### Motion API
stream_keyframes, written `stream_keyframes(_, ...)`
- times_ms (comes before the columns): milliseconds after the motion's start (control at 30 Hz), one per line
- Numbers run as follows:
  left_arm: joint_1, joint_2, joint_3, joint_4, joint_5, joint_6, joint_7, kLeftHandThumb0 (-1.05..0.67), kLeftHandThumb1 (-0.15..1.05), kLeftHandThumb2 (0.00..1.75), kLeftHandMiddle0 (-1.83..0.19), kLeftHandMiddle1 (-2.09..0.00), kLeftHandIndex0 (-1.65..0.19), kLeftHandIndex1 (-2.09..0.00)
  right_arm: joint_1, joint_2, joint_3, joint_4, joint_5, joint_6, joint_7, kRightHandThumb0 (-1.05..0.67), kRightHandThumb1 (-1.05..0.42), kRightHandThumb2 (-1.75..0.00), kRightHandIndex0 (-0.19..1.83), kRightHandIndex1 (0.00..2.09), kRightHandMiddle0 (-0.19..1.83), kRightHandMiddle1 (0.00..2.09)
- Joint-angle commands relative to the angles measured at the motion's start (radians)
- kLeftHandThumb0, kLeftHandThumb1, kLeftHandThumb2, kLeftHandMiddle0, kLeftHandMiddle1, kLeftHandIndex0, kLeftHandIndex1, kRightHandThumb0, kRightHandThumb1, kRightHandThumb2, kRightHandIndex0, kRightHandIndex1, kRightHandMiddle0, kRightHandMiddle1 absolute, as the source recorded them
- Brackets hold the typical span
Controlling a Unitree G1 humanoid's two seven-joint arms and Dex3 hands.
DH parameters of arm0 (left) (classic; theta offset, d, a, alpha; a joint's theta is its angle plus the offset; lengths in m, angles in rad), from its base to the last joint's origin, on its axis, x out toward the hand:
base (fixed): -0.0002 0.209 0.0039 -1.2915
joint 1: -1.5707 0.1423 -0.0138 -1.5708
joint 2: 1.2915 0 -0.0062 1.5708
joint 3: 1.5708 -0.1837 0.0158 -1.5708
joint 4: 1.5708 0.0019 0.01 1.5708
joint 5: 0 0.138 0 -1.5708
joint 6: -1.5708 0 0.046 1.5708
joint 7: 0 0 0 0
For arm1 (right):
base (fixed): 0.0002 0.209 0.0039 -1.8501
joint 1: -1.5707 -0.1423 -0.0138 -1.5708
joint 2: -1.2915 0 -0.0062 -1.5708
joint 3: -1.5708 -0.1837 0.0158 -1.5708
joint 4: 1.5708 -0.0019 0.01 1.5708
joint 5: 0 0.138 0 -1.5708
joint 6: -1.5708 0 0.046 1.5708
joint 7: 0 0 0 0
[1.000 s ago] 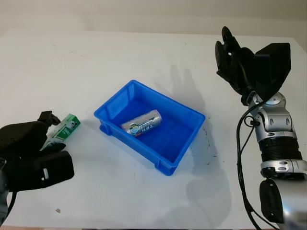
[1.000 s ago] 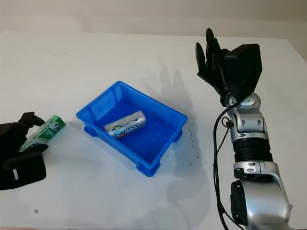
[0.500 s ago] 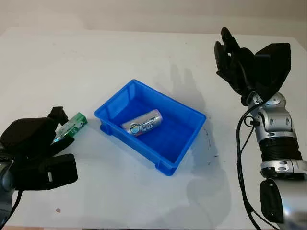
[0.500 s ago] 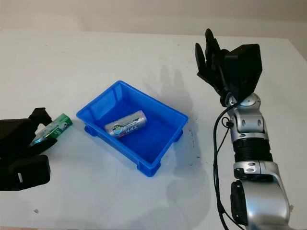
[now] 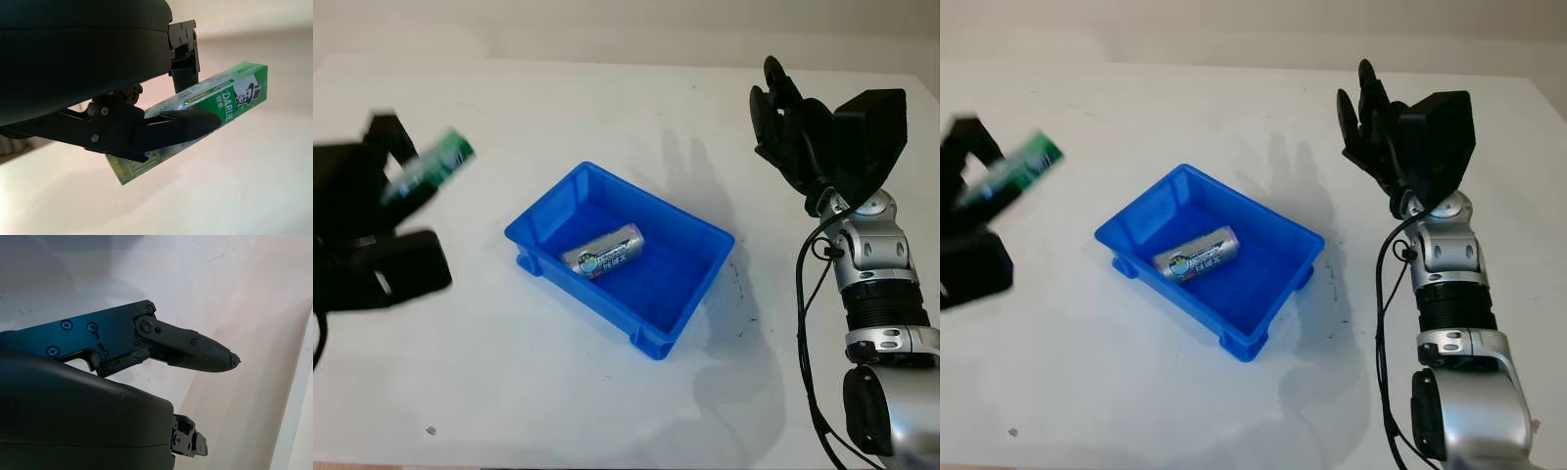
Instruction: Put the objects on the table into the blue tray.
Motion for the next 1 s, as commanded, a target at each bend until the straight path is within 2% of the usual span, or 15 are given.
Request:
stream_keyframes(0, -0.074, 0.011, 0.031, -0.018, 0.0, -0.001, 0.027, -0.41, 1.05, 0.4, -0.36, -2.09, -0.05, -2.09, -0.008, -0.01, -0.004, 0.008, 0.003, -0.019, 0.007, -0.66, -1.05, -0.69, -0.19, 0.0, -0.19, 0.0)
stream_keyframes(67, -0.135, 0.01, 0.022, -0.02, 0.009, 0.013, 0.026, -0.42, 1.05, 0.39, -0.4, -2.09, -0.08, -2.09, -0.009, -0.008, -0.006, 0.012, 0.006, -0.022, 0.01, -0.64, -1.05, -0.7, -0.19, 0.0, -0.19, 0.0)
stream_keyframes(200, -0.239, -0.011, -0.002, -0.021, -0.054, -0.044, 0.027, -0.42, 1.05, 0.36, -0.53, -2.09, -0.19, -2.09, -0.015, -0.005, -0.003, 0.021, 0.003, -0.021, 0.007, -0.64, -1.05, -0.7, -0.19, 0.0, -0.19, 0.0)
stream_keyframes(333, -0.37, -0.08, -0.104, -0.05, -0.135, -0.074, -0.026, -0.42, 1.05, 0.36, -0.54, -2.09, -0.25, -2.09, -0.02, 0.001, -0.001, 0.025, 0.003, -0.016, 0.003, -0.62, -1.05, -0.7, -0.19, 0.0, -0.19, 0.0)
stream_keyframes(400, -0.434, -0.116, -0.168, -0.05, -0.147, -0.076, -0.062, -0.42, 1.05, 0.34, -0.63, -2.09, -0.24, -2.09, -0.022, 0.005, 0.0, 0.025, 0.001, -0.012, -0.004, -0.61, -1.05, -0.7, -0.19, 0.0, -0.19, 0.0)
stream_keyframes(533, -0.554, -0.203, -0.287, 0.014, -0.179, -0.105, -0.12, -0.42, 1.05, 0.35, -0.69, -2.09, -0.33, -2.02, -0.019, 0.008, 0.005, 0.017, -0.003, -0.012, -0.009, -0.6, -1.05, -0.71, -0.19, 0.0, -0.19, 0.0)
stream_keyframes(667, -0.596, -0.258, -0.368, 0.097, -0.222, -0.192, -0.163, -0.42, 1.05, 0.4, -0.89, -2.09, -0.52, -2.09, -0.009, 0.009, 0.005, -0.002, -0.003, 0.0, -0.014, -0.6, -1.05, -0.71, -0.19, 0.0, -0.19, 0.0)
stream_keyframes(833, -0.61, -0.301, -0.432, 0.181, -0.235, -0.294, -0.194, -0.41, 1.05, 0.42, -1.15, -2.09, -0.79, -2.09, 0.009, 0.01, 0.0, -0.031, 0.0, 0.011, -0.021, -0.58, -1.05, -0.71, -0.19, 0.0, -0.19, 0.0)
stream_keyframes(933, -0.608, -0.321, -0.465, 0.231, -0.223, -0.333, -0.206, -0.42, 1.05, 0.44, -1.23, -2.09, -0.81, -2.09, 0.023, 0.006, -0.002, -0.048, -0.001, 0.012, -0.024, -0.58, -1.05, -0.71, -0.19, 0.0, -0.19, 0.0)
stream_keyframes(967, -0.61, -0.326, -0.474, 0.252, -0.215, -0.352, -0.203, -0.42, 1.05, 0.45, -1.25, -2.09, -0.72, -2.09, 0.028, 0.004, -0.001, -0.056, -0.004, 0.014, -0.026, -0.58, -1.05, -0.71, -0.19, 0.0, -0.19, 0.0)
